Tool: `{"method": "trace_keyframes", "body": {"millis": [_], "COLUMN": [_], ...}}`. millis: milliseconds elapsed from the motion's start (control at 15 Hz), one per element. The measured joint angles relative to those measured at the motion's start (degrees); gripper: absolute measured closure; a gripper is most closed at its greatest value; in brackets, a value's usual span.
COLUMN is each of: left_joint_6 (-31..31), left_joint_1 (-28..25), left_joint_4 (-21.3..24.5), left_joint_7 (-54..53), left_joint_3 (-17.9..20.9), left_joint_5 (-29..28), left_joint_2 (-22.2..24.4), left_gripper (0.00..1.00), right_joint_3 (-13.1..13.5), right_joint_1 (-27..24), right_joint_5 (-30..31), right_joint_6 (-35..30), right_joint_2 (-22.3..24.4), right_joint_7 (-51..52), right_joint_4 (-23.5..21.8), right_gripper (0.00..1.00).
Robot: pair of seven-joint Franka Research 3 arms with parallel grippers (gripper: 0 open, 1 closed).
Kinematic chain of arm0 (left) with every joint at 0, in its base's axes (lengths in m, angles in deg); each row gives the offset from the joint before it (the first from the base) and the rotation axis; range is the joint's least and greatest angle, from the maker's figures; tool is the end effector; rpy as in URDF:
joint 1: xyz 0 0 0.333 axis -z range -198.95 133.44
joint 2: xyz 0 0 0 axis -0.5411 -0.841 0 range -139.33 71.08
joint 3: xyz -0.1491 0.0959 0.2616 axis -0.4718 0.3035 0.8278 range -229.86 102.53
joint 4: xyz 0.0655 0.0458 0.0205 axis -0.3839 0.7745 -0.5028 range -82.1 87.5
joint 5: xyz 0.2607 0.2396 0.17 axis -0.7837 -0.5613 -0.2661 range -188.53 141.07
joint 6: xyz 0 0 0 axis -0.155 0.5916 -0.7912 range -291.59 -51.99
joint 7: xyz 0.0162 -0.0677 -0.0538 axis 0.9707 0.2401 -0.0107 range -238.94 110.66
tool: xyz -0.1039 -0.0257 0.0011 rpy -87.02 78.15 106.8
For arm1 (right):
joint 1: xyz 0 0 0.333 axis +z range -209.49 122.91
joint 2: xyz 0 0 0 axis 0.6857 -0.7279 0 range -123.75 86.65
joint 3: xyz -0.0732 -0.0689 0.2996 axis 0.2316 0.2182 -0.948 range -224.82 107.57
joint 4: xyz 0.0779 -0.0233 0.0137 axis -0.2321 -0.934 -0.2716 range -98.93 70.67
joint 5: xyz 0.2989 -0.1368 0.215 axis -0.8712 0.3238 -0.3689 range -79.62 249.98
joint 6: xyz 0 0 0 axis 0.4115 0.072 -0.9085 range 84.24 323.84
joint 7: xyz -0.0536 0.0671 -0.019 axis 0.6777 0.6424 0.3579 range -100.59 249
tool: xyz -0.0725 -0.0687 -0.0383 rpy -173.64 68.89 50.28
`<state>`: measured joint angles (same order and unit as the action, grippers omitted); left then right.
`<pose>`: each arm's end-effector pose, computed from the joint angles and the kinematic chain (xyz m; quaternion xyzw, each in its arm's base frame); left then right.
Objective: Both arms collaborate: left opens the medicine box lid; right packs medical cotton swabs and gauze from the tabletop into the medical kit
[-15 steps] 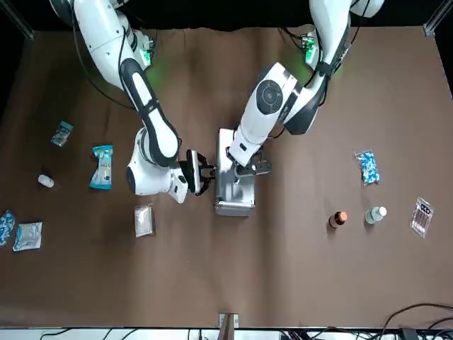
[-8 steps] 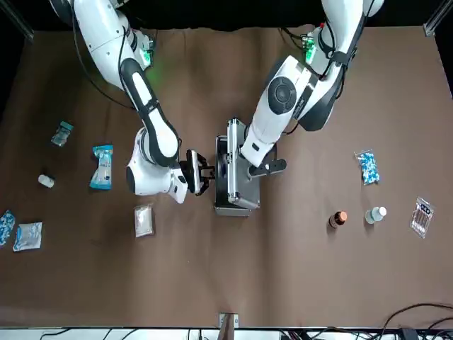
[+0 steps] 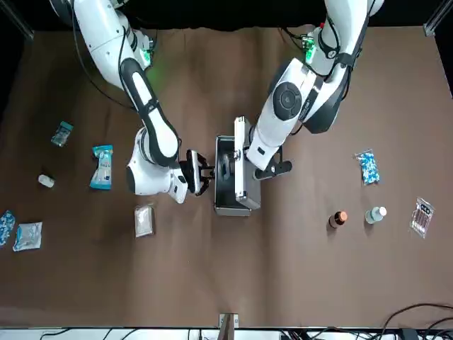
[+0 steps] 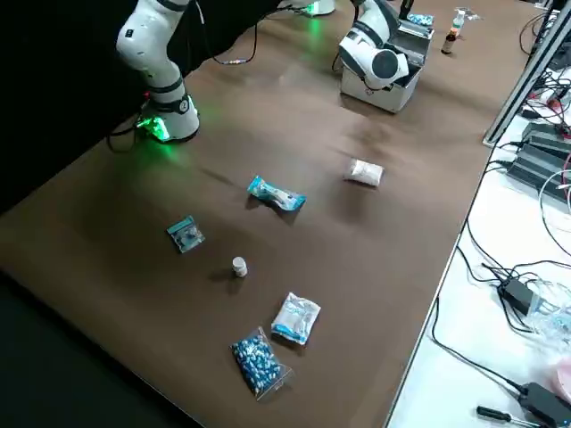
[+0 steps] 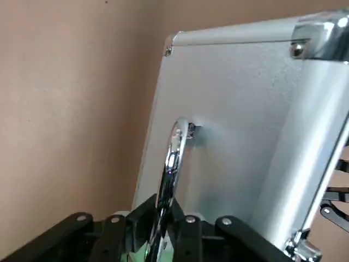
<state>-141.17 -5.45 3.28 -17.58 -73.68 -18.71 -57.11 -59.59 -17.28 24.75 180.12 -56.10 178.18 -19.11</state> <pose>0.5367 -0.3987 0.3997 0.9917 0.1050 -0.0518 0.0525 0.5790 0.3386 0.2190 -0.6352 -0.6511 -0.1743 0.3770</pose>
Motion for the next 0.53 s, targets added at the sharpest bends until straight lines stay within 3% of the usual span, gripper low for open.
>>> {"method": "trace_keyframes", "body": {"millis": [533], "left_joint_6": [1.3], "left_joint_1": [-1.4], "left_joint_4": [0.3], "left_joint_7": [-0.3], "left_joint_3": [-0.3], "left_joint_5": [0.0], "left_joint_2": [0.1], "left_gripper": [0.91], "right_joint_3": [0.1], "right_joint_1": [0.1], "right_joint_5": [0.0], "right_joint_6": [0.0], "right_joint_2": [0.1], "right_joint_7": [0.0], "right_joint_4": [0.0], "right_gripper": [0.68]}}
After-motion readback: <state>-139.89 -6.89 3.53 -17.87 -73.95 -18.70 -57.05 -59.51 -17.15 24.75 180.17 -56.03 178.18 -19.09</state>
